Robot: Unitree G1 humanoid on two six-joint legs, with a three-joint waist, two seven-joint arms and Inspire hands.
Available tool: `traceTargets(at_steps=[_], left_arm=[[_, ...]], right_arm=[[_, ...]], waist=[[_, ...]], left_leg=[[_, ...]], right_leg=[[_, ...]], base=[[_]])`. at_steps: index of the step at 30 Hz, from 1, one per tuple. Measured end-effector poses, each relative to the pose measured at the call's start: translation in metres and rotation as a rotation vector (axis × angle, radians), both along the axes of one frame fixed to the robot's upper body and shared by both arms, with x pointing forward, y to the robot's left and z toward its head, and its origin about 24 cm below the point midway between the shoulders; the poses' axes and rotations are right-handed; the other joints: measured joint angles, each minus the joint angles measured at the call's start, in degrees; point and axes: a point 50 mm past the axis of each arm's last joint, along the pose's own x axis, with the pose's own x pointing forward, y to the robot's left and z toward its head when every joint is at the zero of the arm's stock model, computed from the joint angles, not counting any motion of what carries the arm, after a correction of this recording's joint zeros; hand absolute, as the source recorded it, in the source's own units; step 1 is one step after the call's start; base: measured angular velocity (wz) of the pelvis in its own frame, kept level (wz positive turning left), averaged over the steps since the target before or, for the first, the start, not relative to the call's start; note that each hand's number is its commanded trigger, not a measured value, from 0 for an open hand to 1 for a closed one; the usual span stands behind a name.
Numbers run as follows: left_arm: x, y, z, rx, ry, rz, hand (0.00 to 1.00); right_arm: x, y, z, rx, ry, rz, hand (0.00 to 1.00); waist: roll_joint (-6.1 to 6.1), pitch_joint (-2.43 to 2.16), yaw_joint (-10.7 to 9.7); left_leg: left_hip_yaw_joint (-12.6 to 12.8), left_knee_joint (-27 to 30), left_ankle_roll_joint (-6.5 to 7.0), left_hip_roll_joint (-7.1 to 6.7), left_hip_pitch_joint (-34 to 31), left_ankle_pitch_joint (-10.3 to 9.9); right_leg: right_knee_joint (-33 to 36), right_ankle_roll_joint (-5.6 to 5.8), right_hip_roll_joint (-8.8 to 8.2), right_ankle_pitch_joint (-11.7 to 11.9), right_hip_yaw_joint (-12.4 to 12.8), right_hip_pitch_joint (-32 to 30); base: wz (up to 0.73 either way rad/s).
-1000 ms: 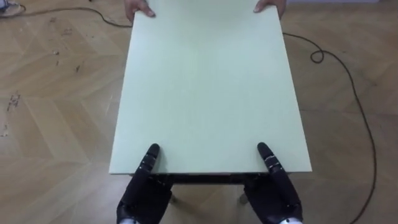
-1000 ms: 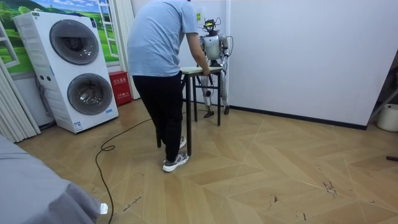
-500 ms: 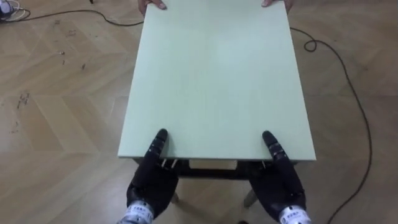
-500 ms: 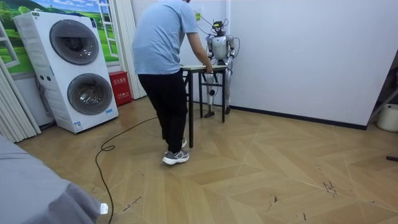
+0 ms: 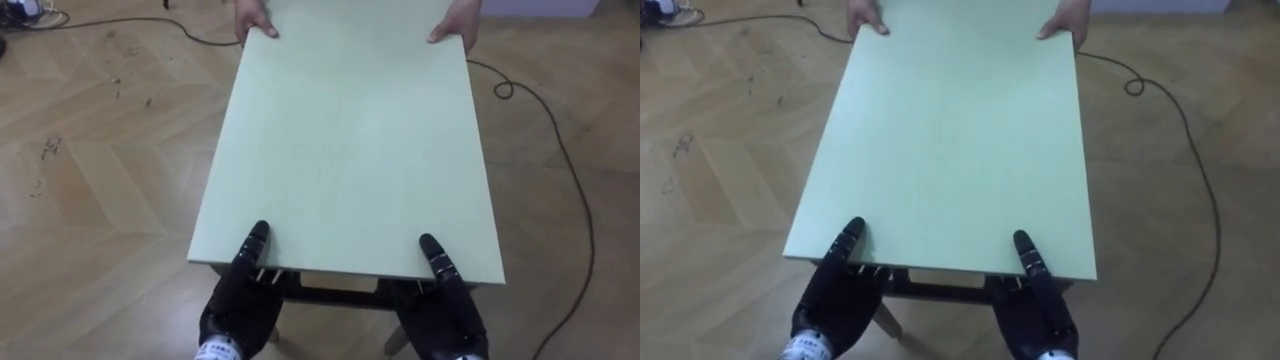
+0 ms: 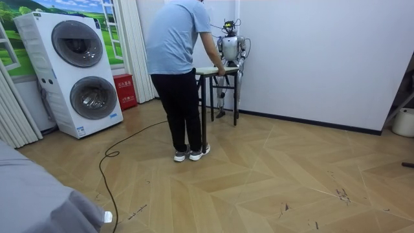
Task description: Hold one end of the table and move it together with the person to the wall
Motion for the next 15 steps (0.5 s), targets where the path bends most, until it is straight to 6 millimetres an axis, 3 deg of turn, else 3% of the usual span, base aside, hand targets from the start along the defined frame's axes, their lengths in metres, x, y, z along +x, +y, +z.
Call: traceTargets(at_steps=[5, 15], left_arm=[[-0.0013, -0.0005, -0.0001, -0.004, -0.009, -0.003, 1.0], [-0.0093, 0.0008, -0.0023, -0.015, -0.022, 0.002, 1.0]], right_arm=[[0.0004, -0.0016, 0.0006, -0.01, -0.01, 0.003, 1.0], [-0.0023, -0.0024, 0.0005, -0.025, -0.031, 0.022, 1.0]], waist=[[-0.68, 0.01, 1.1], [-1.1, 0.27, 1.3]], left_leg=[[-0.2, -2.0, -0.71, 0.9, 0.1, 0.9], [-1.8, -2.0, -1.13, 1.18, 0.1, 1.2]], right_leg=[[-5.2, -0.48, 1.79, 2.1, -0.6, 1.6], [-6.5, -0.49, 2.15, 2.1, -1.8, 2.5]], base=[[-0.01], [0.06]])
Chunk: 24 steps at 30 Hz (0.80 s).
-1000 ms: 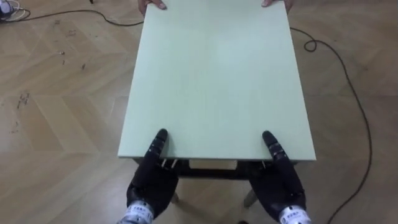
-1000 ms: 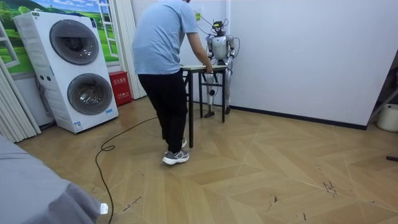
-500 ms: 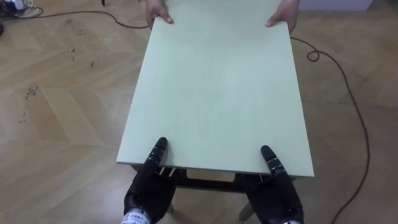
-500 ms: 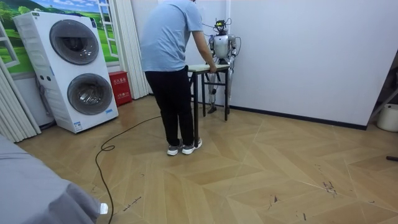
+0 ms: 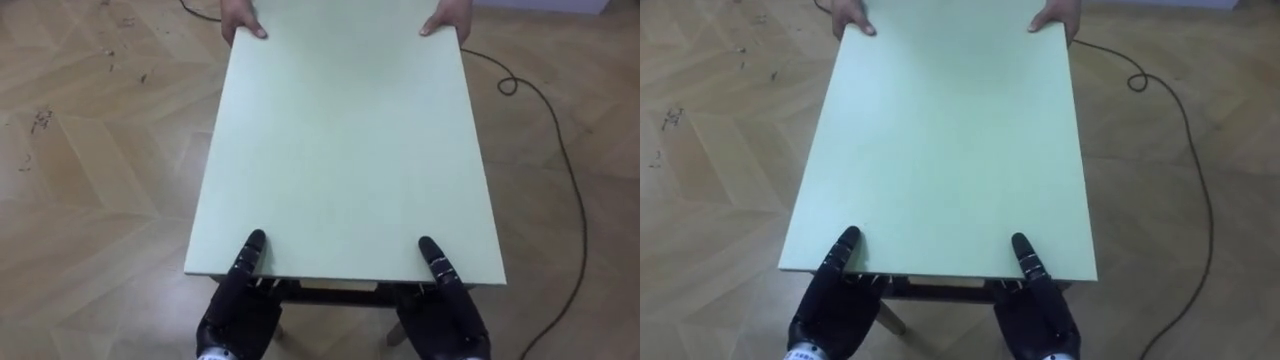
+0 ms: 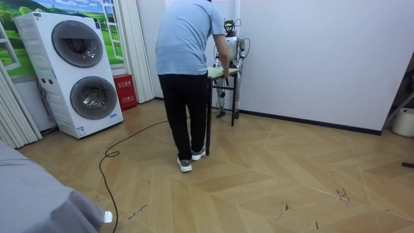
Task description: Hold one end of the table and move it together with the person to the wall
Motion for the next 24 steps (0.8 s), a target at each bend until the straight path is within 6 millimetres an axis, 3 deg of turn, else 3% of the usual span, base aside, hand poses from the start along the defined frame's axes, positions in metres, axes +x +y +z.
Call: traceTargets(at_steps=[8, 13, 16, 19, 24], left_arm=[[0.0, 0.0, 0.001, -0.003, -0.019, -0.006, 1.0], [-0.003, 0.002, 0.0, -0.009, -0.022, -0.015, 1.0], [-0.002, 0.0, 0.0, -0.016, -0.026, -0.011, 1.0], [-0.002, 0.0, 0.0, -0.026, -0.024, -0.008, 1.0], [-0.005, -0.004, -0.001, -0.047, -0.011, -0.005, 1.0]], right_arm=[[0.001, -0.001, 0.001, -0.003, -0.019, 0.005, 1.0], [0.003, -0.001, 0.002, -0.002, -0.028, 0.009, 1.0], [0.007, -0.001, 0.003, -0.026, -0.043, 0.024, 1.0], [0.01, -0.002, 0.005, -0.03, -0.051, 0.024, 1.0], [0.013, -0.006, 0.006, -0.058, -0.057, 0.021, 1.0]], waist=[[-0.02, 0.07, 1.6], [0.82, -0.05, 1.4], [1.68, -0.05, 1.5], [2.38, -0.05, 1.7], [3.14, -0.09, 0.7]], left_leg=[[-2.4, -0.9, -0.14, -0.28, -0.5, 0.4], [-5.2, 1.5, -0.31, -0.07, -2.1, 0.5], [-5.2, 3.2, -0.31, 0.05, -3.9, 0.5], [-5.5, 4.0, -0.32, 0.01, -5.1, 0.5], [-5.1, 4.7, -0.56, -0.03, -5.6, 0.9]], right_leg=[[-0.8, 0.0, -0.14, 0.0, -1.6, 1.1], [-1.0, 0.04, -0.31, -0.1, -5.3, 2.1], [-1.0, -0.02, -0.59, -0.6, -7.2, 2.3], [-0.9, -0.11, -0.75, -1.5, -7.4, 2.9], [-0.9, 0.83, -1.34, -3.2, -9.0, 5.8]], base=[[0.15], [0.42], [0.48], [0.6], [0.78]])
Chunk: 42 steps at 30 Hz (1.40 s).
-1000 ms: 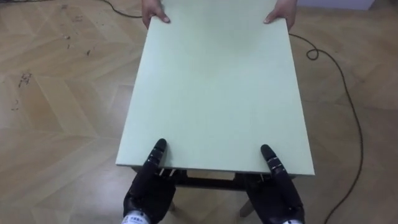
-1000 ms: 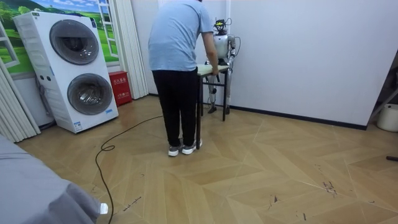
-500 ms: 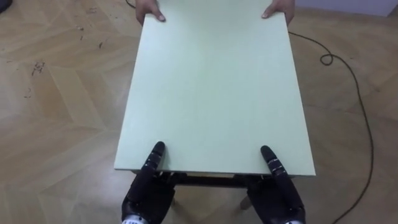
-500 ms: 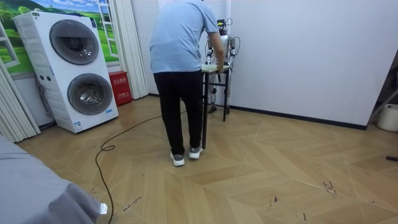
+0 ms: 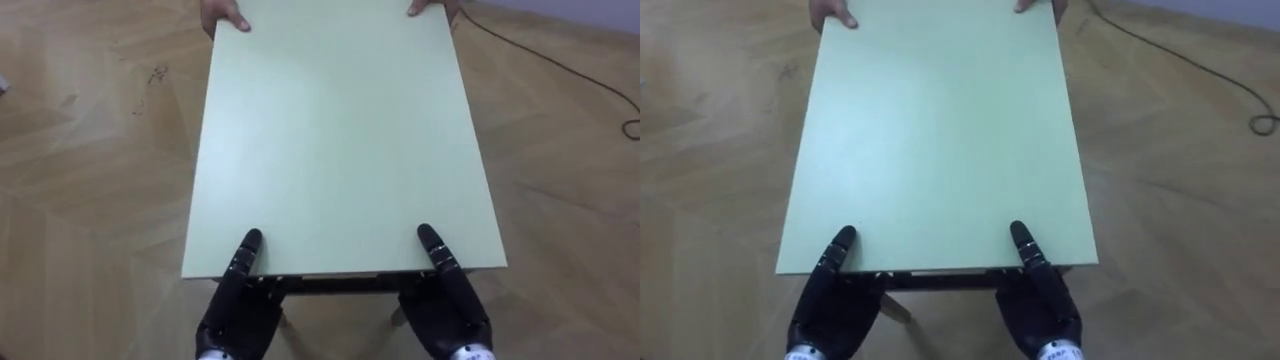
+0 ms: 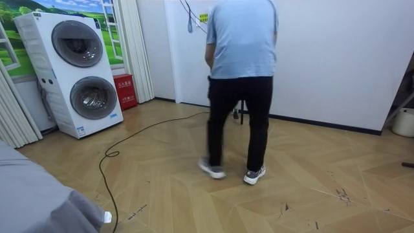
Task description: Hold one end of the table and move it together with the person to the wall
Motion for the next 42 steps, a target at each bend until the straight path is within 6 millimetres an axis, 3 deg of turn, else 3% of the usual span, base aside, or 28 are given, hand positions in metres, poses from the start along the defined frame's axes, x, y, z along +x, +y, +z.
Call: traceTargets(at_steps=[4, 9, 11, 13, 17, 18, 19, 21, 22, 23, 24, 30, 33, 37, 42], left_arm=[[0.001, -0.003, 0.001, -0.016, -0.005, 0.015, 1.0], [0.001, 0.002, 0.001, -0.008, -0.008, 0.041, 1.0], [0.0, 0.003, 0.0, -0.016, -0.003, 0.051, 1.0], [-0.003, 0.003, -0.001, -0.022, 0.006, 0.057, 1.0], [-0.004, 0.003, -0.002, -0.022, 0.012, 0.058, 1.0], [-0.004, 0.003, -0.002, -0.022, 0.012, 0.058, 1.0], [-0.004, 0.003, -0.002, -0.021, 0.014, 0.053, 1.0], [-0.003, 0.004, -0.001, -0.013, 0.01, 0.047, 1.0], [-0.001, 0.004, 0.0, -0.01, 0.002, 0.049, 1.0], [0.0, 0.005, 0.0, -0.007, 0.001, 0.046, 1.0], [0.0, 0.003, 0.0, -0.008, 0.006, 0.044, 1.0], [0.0, 0.008, 0.0, 0.019, 0.0, 0.054, 1.0], [-0.001, 0.009, 0.0, 0.026, 0.003, 0.053, 1.0], [-0.001, 0.01, -0.001, 0.028, 0.013, 0.055, 1.0], [-0.001, 0.011, -0.001, 0.023, 0.019, 0.072, 1.0]], right_arm=[[0.009, -0.001, 0.006, -0.025, -0.018, 0.004, 1.0], [0.012, 0.006, 0.006, -0.026, -0.008, 0.024, 1.0], [0.015, 0.007, 0.007, -0.032, -0.011, 0.033, 1.0], [0.016, 0.008, 0.008, -0.037, -0.008, 0.042, 1.0], [0.014, 0.008, 0.006, -0.037, 0.003, 0.042, 1.0], [0.013, 0.008, 0.006, -0.035, 0.005, 0.04, 1.0], [0.012, 0.009, 0.005, -0.033, 0.009, 0.039, 1.0], [0.011, 0.01, 0.004, -0.023, 0.012, 0.035, 1.0], [0.012, 0.011, 0.005, -0.013, 0.011, 0.03, 1.0], [0.011, 0.012, 0.004, -0.008, 0.013, 0.027, 1.0], [0.01, 0.011, 0.004, -0.006, 0.018, 0.024, 1.0], [0.008, 0.015, 0.001, 0.008, 0.03, 0.028, 1.0], [0.007, 0.016, 0.0, 0.015, 0.038, 0.027, 1.0], [0.006, 0.016, -0.001, 0.016, 0.046, 0.025, 1.0], [0.011, 0.018, -0.001, 0.013, 0.04, 0.031, 1.0]], waist=[[0.87, -0.16, 0.5], [0.84, -0.14, 2.6], [0.78, -0.09, 3.0], [0.57, -0.01, 3.2], [-0.27, 0.54, 3.2], [-0.36, 0.6, 3.1], [-0.47, 0.64, 2.9], [-0.79, 0.62, 1.2], [-1.04, 0.62, 0.4], [-1.61, 0.61, 0.2], [-1.44, 0.5, -0.5], [-1.52, 0.36, 0.7], [-2.11, 0.32, 0.9], [-2.87, 0.32, 3.0], [-2.7, 0.29, 4.1]], left_leg=[[2.9, -0.3, 0.57, 0.11, -0.7, 0.9], [3.5, -1.3, 1.29, -0.54, -0.4, 1.6], [3.7, -2.1, 1.95, -1.34, -0.6, 2.2], [3.7, -2.1, 2.33, -2.2, -0.6, 2.4], [3.5, -1.9, 3.66, -3.34, -0.6, 2.9], [3.1, -1.9, 3.95, -3.32, -0.6, 2.9], [1.0, -1.6, 4.29, -3.88, -0.7, 2.9], [-4.5, -0.3, 4.7, -5.52, -1.7, 2.9], [-7.0, 0.5, 4.89, -6.57, -2.5, 3.1], [-8.2, 0.6, 5.06, -7.94, -2.4, 3.3], [-9.2, 0.6, 5.1, -8.52, -2.3, 3.3], [-9.4, -1.0, 4.83, -8.79, -1.4, 3.9], [-9.4, -1.0, 4.86, -8.85, -1.4, 4.0], [-8.8, -1.1, 4.86, -8.57, -1.4, 3.9], [-8.9, -0.6, 4.82, -8.36, -2.4, 3.9]], right_leg=[[0.1, 0.03, -0.61, 0.0, 0.0, 0.2], [2.0, 0.08, -1.64, 0.0, -0.2, -0.7], [2.9, 0.4, -2.78, -0.2, -0.3, -1.4], [4.4, 1.45, -4.04, -0.9, -0.4, -1.3], [8.7, 1.87, -5.94, -1.2, -0.7, -1.4], [9.8, 1.9, -6.2, -1.2, -0.5, -1.6], [12.7, 1.92, -6.72, -1.3, 0.4, -2.4], [12.8, 1.41, -5.64, -4.1, 4.1, -3.3], [8.8, 0.9, -3.26, -6.0, 8.0, -3.6], [6.0, 1.21, -2.19, -4.8, 10.3, -4.2], [6.3, 1.04, -1.64, -4.2, 11.1, -3.9], [3.8, 0.98, -1.65, -4.2, 7.9, -0.3], [1.8, 0.85, -1.25, -3.9, 8.4, 1.1], [0.2, 0.63, -0.59, -3.6, 11.0, 2.3], [-1.0, 0.44, 0.08, -3.3, 10.2, 3.4]], base=[[0.39], [0.11], [0.11], [0.19], [0.47], [0.6], [0.87], [1.09], [1.09], [1.17], [0.97], [0.47], [0.41], [0.21], [0.34]])
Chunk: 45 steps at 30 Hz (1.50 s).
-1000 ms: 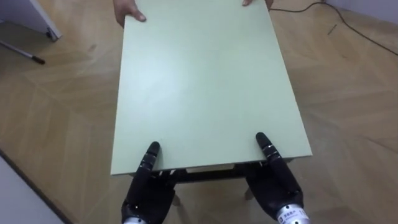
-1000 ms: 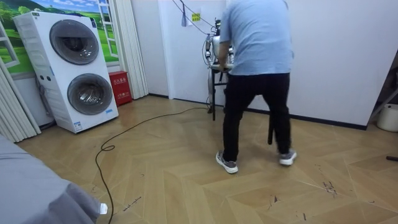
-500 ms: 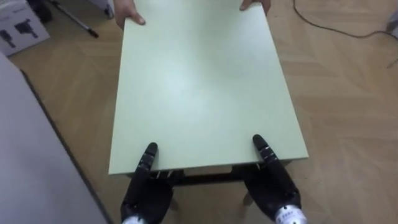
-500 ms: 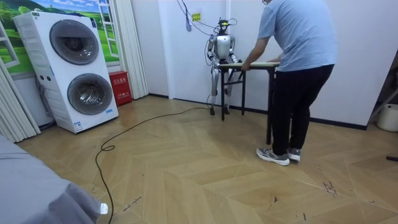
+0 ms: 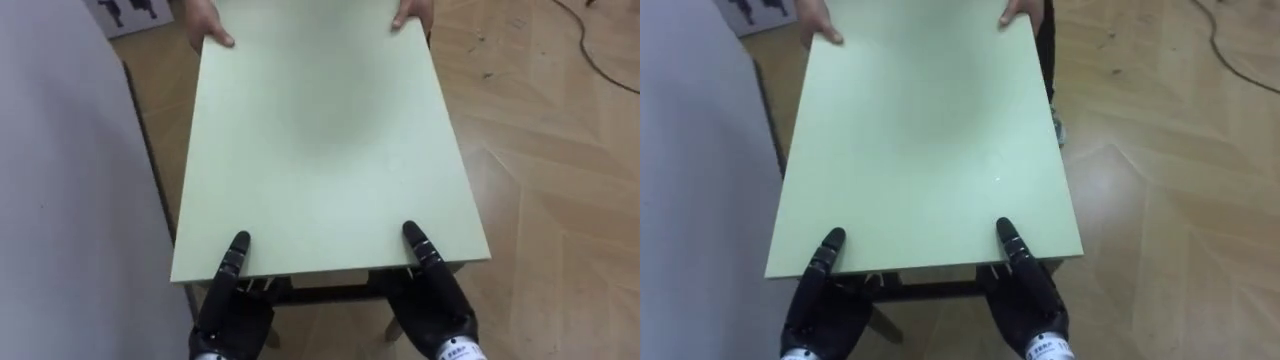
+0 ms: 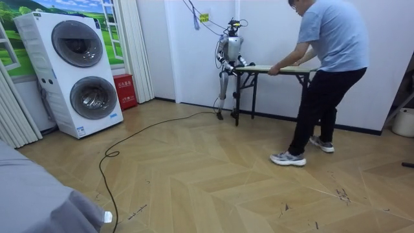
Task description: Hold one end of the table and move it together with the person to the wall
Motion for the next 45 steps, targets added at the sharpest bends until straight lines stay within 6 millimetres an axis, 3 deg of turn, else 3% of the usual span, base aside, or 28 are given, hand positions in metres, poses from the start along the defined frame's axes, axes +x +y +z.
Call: traceTargets(at_steps=[3, 5, 6, 7, 8, 9, 10, 11, 12, 13, 14, 15, 18, 19, 20, 21, 22, 23, 24, 26, 28, 34, 36, 39, 41, 45], left_arm=[[0.002, -0.002, 0.001, -0.011, -0.003, -0.011, 1.0], [0.004, -0.005, 0.002, -0.018, -0.005, -0.021, 1.0], [0.004, -0.006, 0.002, -0.02, -0.005, -0.027, 1.0], [0.006, -0.007, 0.002, -0.017, -0.009, -0.032, 1.0], [0.008, -0.008, 0.002, -0.017, -0.01, -0.038, 1.0], [0.008, -0.009, 0.001, -0.02, -0.004, -0.04, 1.0], [0.008, -0.011, 0.0, -0.028, 0.005, -0.049, 1.0], [0.007, -0.013, -0.001, -0.038, 0.01, -0.053, 1.0], [0.006, -0.013, -0.002, -0.038, 0.014, -0.052, 1.0], [0.004, -0.013, -0.003, -0.04, 0.02, -0.051, 1.0], [0.003, -0.013, -0.003, -0.043, 0.027, -0.054, 1.0], [0.002, -0.014, -0.003, -0.045, 0.029, -0.057, 1.0], [0.003, -0.014, -0.003, -0.045, 0.034, -0.059, 1.0], [0.003, -0.014, -0.004, -0.041, 0.039, -0.059, 1.0], [0.003, -0.013, -0.004, -0.038, 0.04, -0.058, 1.0], [0.003, -0.012, -0.003, -0.035, 0.038, -0.053, 1.0], [0.003, -0.01, -0.003, -0.032, 0.036, -0.041, 1.0], [0.003, -0.01, -0.004, -0.038, 0.037, -0.039, 1.0], [0.003, -0.01, -0.004, -0.038, 0.039, -0.036, 1.0], [0.004, -0.011, -0.003, -0.036, 0.038, -0.044, 1.0], [0.004, -0.011, -0.003, -0.023, 0.036, -0.054, 1.0], [0.003, -0.008, -0.004, 0.003, 0.041, -0.069, 1.0], [0.004, -0.008, -0.004, 0.018, 0.038, -0.081, 1.0], [0.004, -0.007, -0.004, 0.036, 0.036, -0.099, 1.0], [0.004, -0.007, -0.004, 0.046, 0.038, -0.106, 1.0], [0.006, -0.008, -0.004, 0.061, 0.032, -0.116, 1.0]], right_arm=[[0.002, -0.003, 0.001, -0.005, -0.007, -0.002, 1.0], [0.002, -0.006, 0.001, -0.011, -0.01, -0.007, 1.0], [0.002, -0.006, 0.001, -0.013, -0.01, -0.006, 1.0], [0.002, -0.007, 0.001, -0.015, -0.013, -0.009, 1.0], [0.001, -0.008, 0.001, -0.015, -0.016, -0.017, 1.0], [0.0, -0.01, 0.0, -0.021, -0.014, -0.023, 1.0], [-0.001, -0.013, 0.0, -0.03, -0.019, -0.033, 1.0], [0.0, -0.013, 0.0, -0.029, -0.021, -0.04, 1.0], [-0.001, -0.012, -0.001, -0.028, -0.019, -0.041, 1.0], [-0.002, -0.012, -0.001, -0.025, -0.014, -0.042, 1.0], [-0.003, -0.012, -0.002, -0.025, -0.013, -0.043, 1.0], [-0.003, -0.013, -0.002, -0.025, -0.013, -0.044, 1.0], [-0.003, -0.015, -0.002, -0.025, -0.011, -0.042, 1.0], [-0.004, -0.016, -0.002, -0.026, -0.006, -0.042, 1.0], [-0.004, -0.013, -0.003, -0.02, -0.003, -0.038, 1.0], [-0.004, -0.011, -0.002, -0.022, -0.006, -0.035, 1.0], [-0.001, -0.01, -0.001, -0.03, -0.013, -0.021, 1.0], [0.0, -0.01, 0.0, -0.033, -0.016, -0.018, 1.0], [-0.001, -0.011, -0.001, -0.034, -0.014, -0.022, 1.0], [-0.001, -0.013, -0.001, -0.022, -0.009, -0.024, 1.0], [-0.003, -0.014, -0.002, -0.018, -0.004, -0.025, 1.0], [-0.012, -0.016, -0.006, 0.008, 0.034, -0.026, 1.0], [-0.015, -0.016, -0.008, 0.01, 0.044, -0.031, 1.0], [-0.019, -0.015, -0.01, 0.018, 0.055, -0.038, 1.0], [-0.022, -0.014, -0.011, 0.025, 0.065, -0.043, 1.0], [-0.023, -0.014, -0.011, 0.035, 0.069, -0.05, 1.0]], waist=[[1.09, -0.25, -0.2], [2.54, -0.27, -1.1], [2.88, -0.34, -1.7], [3.16, -0.38, -2.3], [3.29, -0.4, -2.8], [3.59, -0.66, -3.8], [3.93, -0.93, -5.3], [4.15, -0.89, -6.1], [4.11, -0.86, -6.2], [3.95, -0.78, -6.3], [3.94, -0.75, -6.9], [3.87, -0.7, -7.0], [3.55, -0.59, -8.3], [3.49, -0.56, -7.9], [3.29, -0.63, -7.1], [3.23, -0.6, -6.4], [3.59, -0.36, -5.7], [3.95, -0.3, -5.6], [4.12, -0.36, -5.9], [4.14, -0.35, -6.3], [4.01, -0.29, -6.4], [3.67, -0.16, -6.5], [3.05, 0.22, -7.1], [1.75, 0.43, -8.5], [1.33, 0.53, -8.3], [0.88, 0.68, -8.1]], left_leg=[[-0.5, 0.9, 0.01, -0.01, -1.1, 0.0], [-4.7, 1.4, -0.31, -0.55, -1.1, 0.3], [-6.1, 1.4, -0.38, -0.81, -1.0, 0.5], [-8.4, 0.8, -0.77, -1.32, -1.1, 1.2], [-10.1, -0.1, -1.08, -2.06, -1.2, 2.1], [-10.0, -0.8, -1.23, -2.42, -1.1, 3.0], [-3.1, -3.2, -1.38, -1.56, -1.1, 4.4], [8.7, -1.6, -1.34, 1.47, -1.0, 2.7], [13.0, -0.5, -1.5, 3.13, -0.4, 1.2], [17.7, 1.1, -2.49, 5.88, 1.1, -1.1], [18.3, 1.6, -3.68, 7.33, 1.8, -2.2], [18.2, 1.3, -3.82, 7.49, 2.0, -2.3], [17.8, -1.9, -2.88, 6.88, 3.1, -2.1], [16.9, -3.5, -2.36, 6.72, 4.4, -1.9], [14.5, -4.0, -2.24, 6.67, 5.1, -1.9], [12.6, -4.0, -2.25, 6.58, 5.0, -1.9], [9.5, -4.0, -2.31, 6.51, 4.9, -1.9], [8.0, -4.1, -2.61, 6.29, 4.9, -2.1], [8.1, -4.2, -2.84, 6.35, 5.1, -2.1], [13.2, -6.1, -3.02, 7.28, 6.1, -2.0], [15.1, -7.4, -3.16, 7.66, 6.5, -1.9], [15.1, -7.8, -3.15, 6.84, 8.2, -1.9], [14.2, -7.8, -3.13, 6.24, 8.5, -1.9], [12.2, -7.4, -3.06, 4.95, 8.5, -1.9], [11.2, -7.2, -3.05, 4.61, 8.7, -1.9], [11.2, -7.2, -3.05, 4.47, 8.6, -1.9]], right_leg=[[0.2, 0.0, 0.37, 0.0, -1.4, 0.4], [2.3, -0.54, 1.02, -0.2, -3.4, 0.3], [2.3, -1.08, 1.51, -0.6, -3.0, 0.1], [0.6, -2.22, 3.43, -0.7, -1.1, -1.2], [-1.5, -4.94, 5.17, 0.8, 0.2, -3.4], [-1.5, -5.81, 4.8, 1.8, -1.1, -3.7], [-2.0, -6.15, 3.61, 2.0, -5.6, -3.0], [-1.8, -6.27, 3.25, 2.1, -9.5, -2.8], [-1.7, -6.28, 3.26, 2.1, -11.4, -2.5], [-1.3, -6.29, 3.38, 2.1, -14.3, -1.7], [-0.6, -6.26, 3.43, 2.0, -15.6, -1.6], [-0.4, -6.23, 3.45, 2.0, -15.6, -1.6], [1.2, -5.46, 3.33, 1.6, -14.7, -1.7], [4.2, -4.36, 2.91, 1.0, -13.4, -3.0], [5.0, -2.97, 2.93, 0.0, -10.4, -4.7], [3.6, -3.08, 2.99, 0.0, -8.8, -5.8], [0.0, -3.7, 2.88, 1.2, -6.5, -8.5], [-0.8, -4.59, 1.86, 7.0, -6.1, -10.3], [0.2, -4.17, 1.49, 7.1, -7.1, -10.0], [0.5, -4.13, 1.76, 7.0, -8.6, -9.3], [1.3, -3.95, 1.87, 6.8, -8.3, -9.7], [4.5, -2.69, 0.33, 5.8, -8.7, -9.1], [5.8, -1.88, -0.45, 5.1, -8.1, -8.7], [7.0, -0.81, -1.17, 3.6, -5.2, -8.4], [7.1, -0.74, -0.99, 3.5, -2.8, -8.0], [6.4, -0.47, -0.76, 3.3, -1.2, -7.6]], base=[[0.58], [0.74], [0.94], [0.94], [1.03], [1.15], [1.1], [0.87], [0.52], [0.44], [0.45], [0.44], [0.46], [0.04], [-0.19], [-0.42], [-0.25], [0.0], [0.41], [0.43], [0.24], [0.1], [0.39], [0.36], [0.2], [0.07]])
